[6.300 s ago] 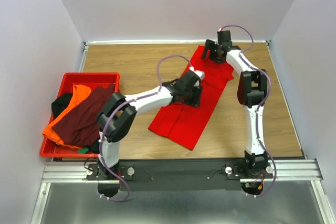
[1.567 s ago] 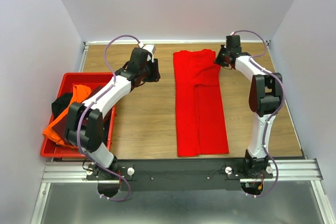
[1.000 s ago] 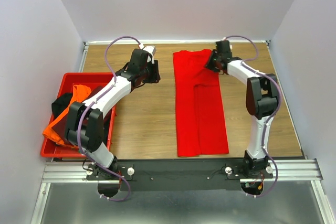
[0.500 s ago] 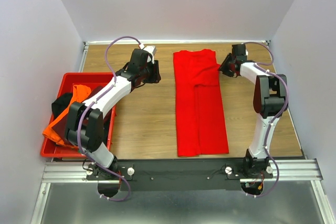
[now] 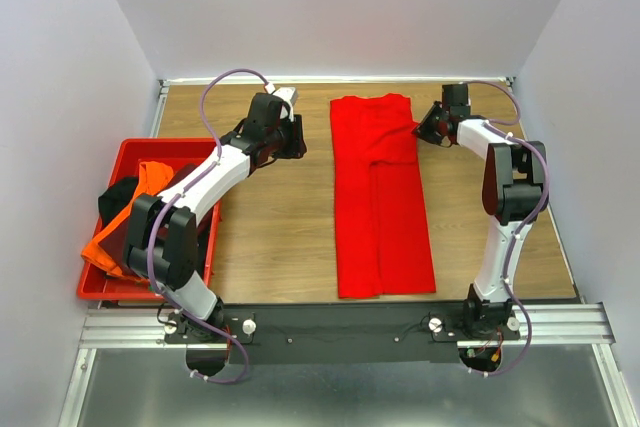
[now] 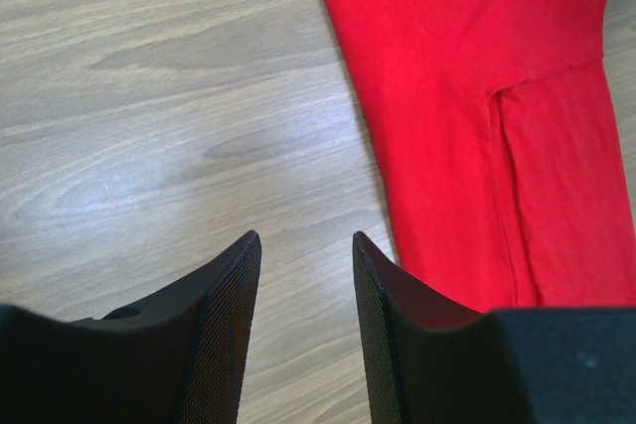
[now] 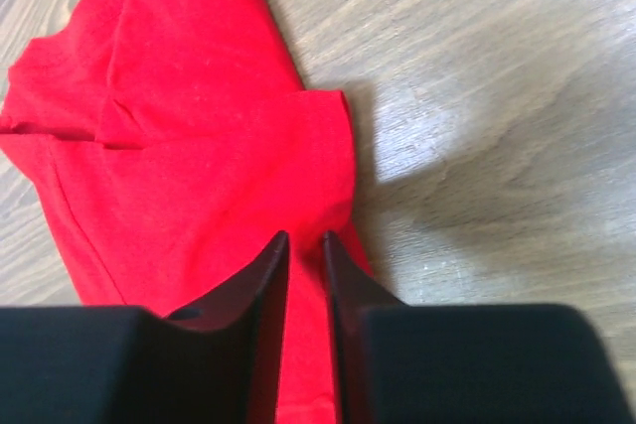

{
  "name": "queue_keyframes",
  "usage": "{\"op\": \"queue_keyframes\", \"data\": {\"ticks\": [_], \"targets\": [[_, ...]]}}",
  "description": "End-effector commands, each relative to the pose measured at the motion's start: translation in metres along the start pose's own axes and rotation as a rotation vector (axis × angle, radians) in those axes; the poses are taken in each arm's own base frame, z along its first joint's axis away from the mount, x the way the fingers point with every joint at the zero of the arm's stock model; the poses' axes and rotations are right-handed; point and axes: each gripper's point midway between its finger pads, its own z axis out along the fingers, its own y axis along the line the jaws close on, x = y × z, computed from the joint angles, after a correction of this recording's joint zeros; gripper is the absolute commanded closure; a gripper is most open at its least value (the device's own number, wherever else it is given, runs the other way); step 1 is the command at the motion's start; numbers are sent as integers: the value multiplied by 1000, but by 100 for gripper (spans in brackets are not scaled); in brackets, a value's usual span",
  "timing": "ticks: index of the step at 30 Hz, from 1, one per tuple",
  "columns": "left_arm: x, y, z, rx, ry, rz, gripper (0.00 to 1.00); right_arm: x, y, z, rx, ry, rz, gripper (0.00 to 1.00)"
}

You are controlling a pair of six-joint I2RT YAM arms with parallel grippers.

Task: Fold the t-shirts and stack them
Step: Fold the tshirt

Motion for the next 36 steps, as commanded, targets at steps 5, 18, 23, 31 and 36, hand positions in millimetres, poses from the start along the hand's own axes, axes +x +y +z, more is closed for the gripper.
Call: {"op": "queue_keyframes", "data": {"ticks": [5,18,23,31,36], "targets": [[6,2,5,12,14,8,50,6,5,6,-43,25,12,83],[6,2,5,13,15,7,50,14,43,-6,-96,-2,-117,100],[6,2,4,13,15,8,50,33,74,-6,-118,-7,-201,99],[7,2,4,11,16,9,50,62,112,-6,-137,-15,-295,100],[6,2,4,13,13,8,50,76,130,-3,-154,-7,-329,99]]}}
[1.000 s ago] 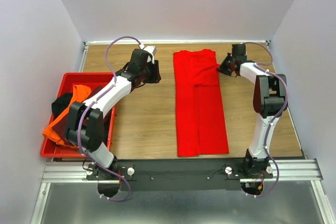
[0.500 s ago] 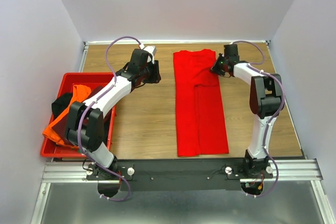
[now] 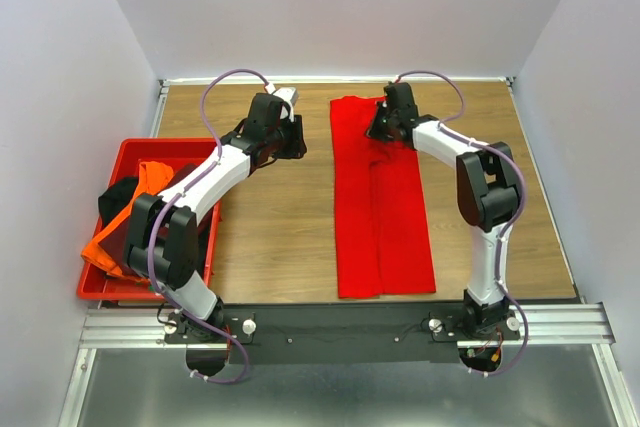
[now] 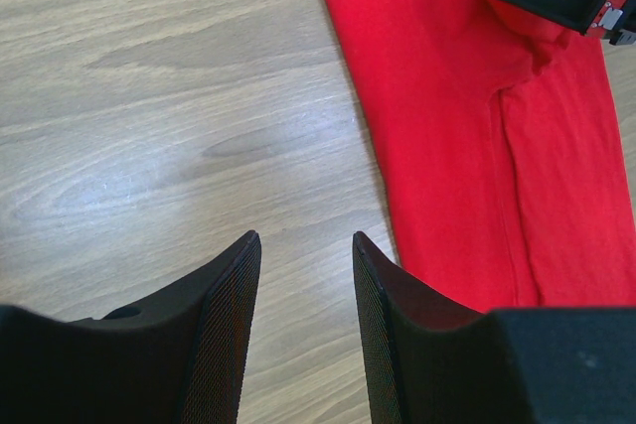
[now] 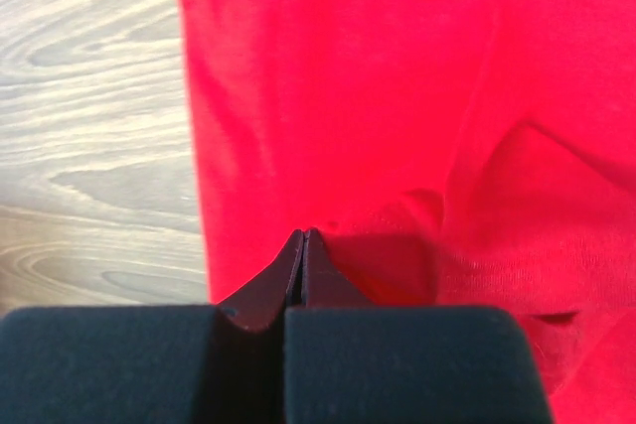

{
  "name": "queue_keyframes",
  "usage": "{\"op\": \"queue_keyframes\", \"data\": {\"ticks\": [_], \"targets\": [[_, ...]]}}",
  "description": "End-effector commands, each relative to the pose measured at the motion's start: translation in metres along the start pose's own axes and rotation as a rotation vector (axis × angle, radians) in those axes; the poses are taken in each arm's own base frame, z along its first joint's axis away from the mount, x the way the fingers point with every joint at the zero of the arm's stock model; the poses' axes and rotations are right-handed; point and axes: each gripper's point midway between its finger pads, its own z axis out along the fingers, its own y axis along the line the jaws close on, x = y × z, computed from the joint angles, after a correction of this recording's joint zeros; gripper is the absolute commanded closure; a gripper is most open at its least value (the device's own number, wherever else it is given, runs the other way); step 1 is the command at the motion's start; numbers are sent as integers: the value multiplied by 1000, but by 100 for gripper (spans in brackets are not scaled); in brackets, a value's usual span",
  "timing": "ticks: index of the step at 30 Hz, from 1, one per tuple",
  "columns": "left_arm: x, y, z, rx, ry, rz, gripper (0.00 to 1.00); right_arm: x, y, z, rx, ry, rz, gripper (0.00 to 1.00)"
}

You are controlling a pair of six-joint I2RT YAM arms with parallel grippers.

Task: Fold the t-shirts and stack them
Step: Fold the tshirt

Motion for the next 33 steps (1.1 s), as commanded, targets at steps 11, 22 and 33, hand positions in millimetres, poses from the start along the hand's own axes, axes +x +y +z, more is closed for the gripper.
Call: {"op": "queue_keyframes", "data": {"ticks": [11,22,33], "targets": [[7,1,7,23,20,4,50,8,14,3,30,-17,-83,88],[9,-4,12,43,35,-13,50,0,5,-8,103,-72,-103,69],[8,-7,13,58,40,-21,50,-4,-24,-24,221,-79,-126,65]]}}
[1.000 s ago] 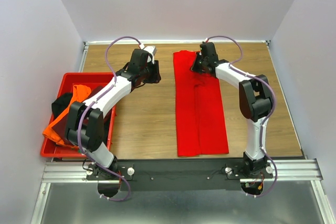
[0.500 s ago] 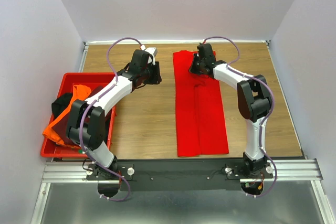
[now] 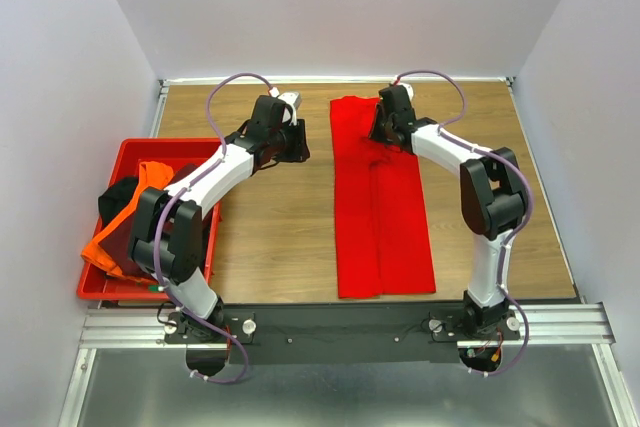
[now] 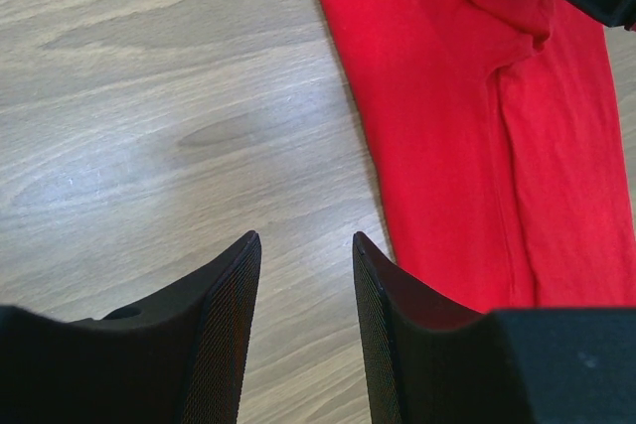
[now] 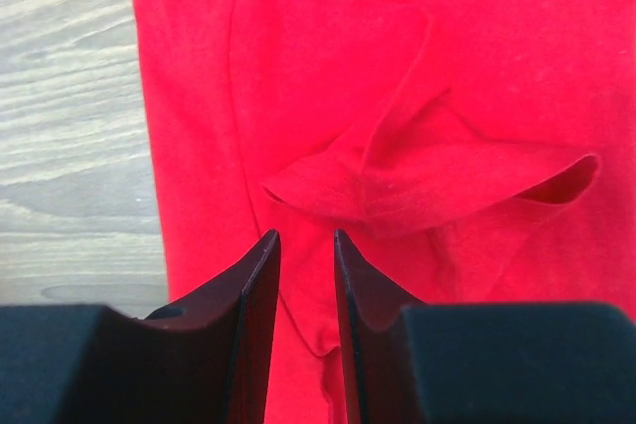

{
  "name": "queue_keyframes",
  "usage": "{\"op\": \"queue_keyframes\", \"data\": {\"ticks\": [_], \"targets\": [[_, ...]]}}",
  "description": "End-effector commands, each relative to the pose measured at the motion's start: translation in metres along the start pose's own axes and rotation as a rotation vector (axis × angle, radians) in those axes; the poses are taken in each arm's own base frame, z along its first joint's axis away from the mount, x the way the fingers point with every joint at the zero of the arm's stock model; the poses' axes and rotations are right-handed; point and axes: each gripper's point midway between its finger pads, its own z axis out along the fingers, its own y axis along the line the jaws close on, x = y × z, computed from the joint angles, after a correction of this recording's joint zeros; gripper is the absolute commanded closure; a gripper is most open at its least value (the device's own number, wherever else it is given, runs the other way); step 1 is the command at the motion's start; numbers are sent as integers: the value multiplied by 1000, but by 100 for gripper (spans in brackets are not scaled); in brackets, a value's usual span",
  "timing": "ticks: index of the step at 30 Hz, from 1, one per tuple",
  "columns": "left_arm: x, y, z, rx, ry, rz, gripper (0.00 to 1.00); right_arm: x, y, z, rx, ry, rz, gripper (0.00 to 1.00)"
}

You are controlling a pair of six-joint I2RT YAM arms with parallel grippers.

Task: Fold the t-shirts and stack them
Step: Fold the tshirt

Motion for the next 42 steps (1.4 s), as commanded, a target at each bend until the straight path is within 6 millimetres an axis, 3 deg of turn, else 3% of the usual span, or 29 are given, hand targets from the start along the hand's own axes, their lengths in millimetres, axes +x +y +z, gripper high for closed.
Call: {"op": "queue_keyframes", "data": {"ticks": [1,6,10,15,24,31,42], "targets": [[-6,-4,2,23,-9,-5,50,-1,-19,1,85,3,-27,65],[-5,-2,1,14,-11,1,50,-4,-23,-1,99,3,-14,61],[-6,-2,1,14,-12,3,50,1,-24,-2,103,16,1,49],[-5,-2,1,16,-12,3,50,8,-27,7,117,31,4,48],[-5,0,-1,7,-16,9,50,-8,-31,27,123,8,60,50],[-4,1,0,1,-13,10,50,-24,-54,30,161,-17,111,79],[0,2,4,6,3,7,50,-42,-99,40,194,-21,166,90]]}}
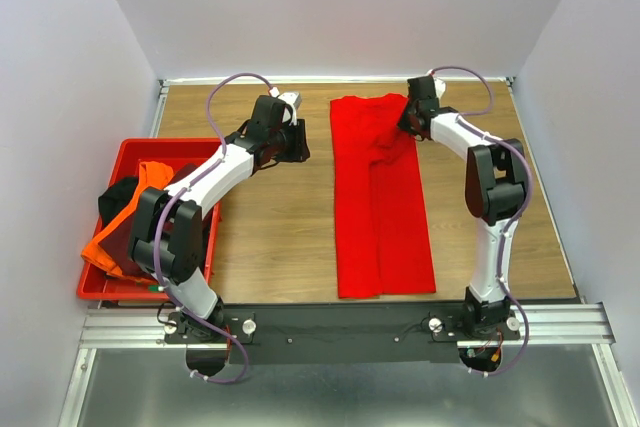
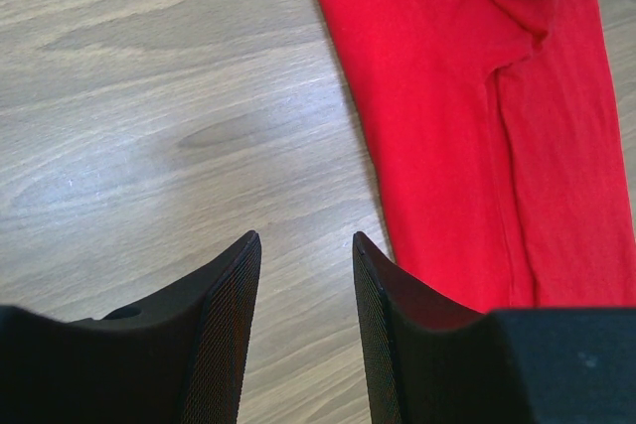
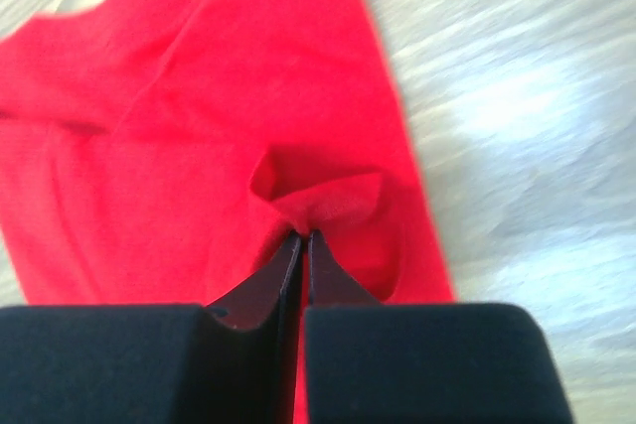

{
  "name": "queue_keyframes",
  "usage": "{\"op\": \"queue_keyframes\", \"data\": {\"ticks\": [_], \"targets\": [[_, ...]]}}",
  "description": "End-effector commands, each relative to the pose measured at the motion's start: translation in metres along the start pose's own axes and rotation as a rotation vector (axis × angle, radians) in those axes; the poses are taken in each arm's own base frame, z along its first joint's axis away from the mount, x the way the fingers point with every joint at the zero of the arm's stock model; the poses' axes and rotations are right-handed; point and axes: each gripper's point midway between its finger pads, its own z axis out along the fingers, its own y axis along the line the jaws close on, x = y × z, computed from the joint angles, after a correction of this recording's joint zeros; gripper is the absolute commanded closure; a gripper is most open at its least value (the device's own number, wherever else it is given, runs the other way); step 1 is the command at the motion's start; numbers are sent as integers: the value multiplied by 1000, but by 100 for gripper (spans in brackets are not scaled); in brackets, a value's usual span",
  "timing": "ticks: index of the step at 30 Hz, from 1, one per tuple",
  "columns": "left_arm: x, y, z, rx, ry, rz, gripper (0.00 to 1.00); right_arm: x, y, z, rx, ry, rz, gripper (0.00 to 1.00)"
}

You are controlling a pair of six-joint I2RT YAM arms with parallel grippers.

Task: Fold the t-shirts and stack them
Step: Fold the tshirt

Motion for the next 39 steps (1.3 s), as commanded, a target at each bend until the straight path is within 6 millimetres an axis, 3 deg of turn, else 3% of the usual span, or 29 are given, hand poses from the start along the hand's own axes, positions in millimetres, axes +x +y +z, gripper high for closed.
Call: {"op": "queue_keyframes", "data": {"ticks": [1,7,10,14,16,17,19,20,23,27,32,39], "targets": [[1,3,5,2,5,6,50,-10,-15,13,18,3,27,90],[4,0,6,16,16,1,50,-25,-32,27,4,9,64,88],[5,0,6,19,19,1,50,-27,-37,23,6,9,74,62],[5,-3,7,28,23,0,50,-26,-44,10,19,2,71,51],[5,-5,7,34,22,1,50,-28,-43,-2,11,-7,72,50],[5,-6,6,36,25,2,50,-16,-48,-4,13,19,72,50],[4,-9,5,42,23,4,50,-17,-41,-17,-30,14,82,50],[4,-11,4,48,23,2,50,-5,-46,-18,-24,33,88,50],[4,-16,4,60,22,3,50,3,-47,-29,-43,41,99,52],[2,-33,11,89,27,9,50,3,-38,-36,-90,36,98,55],[-3,-77,28,134,26,16,50,-5,-25,-33,-144,39,83,54],[-7,-132,73,202,37,33,50,-17,-16,-17,-151,21,75,51]]}}
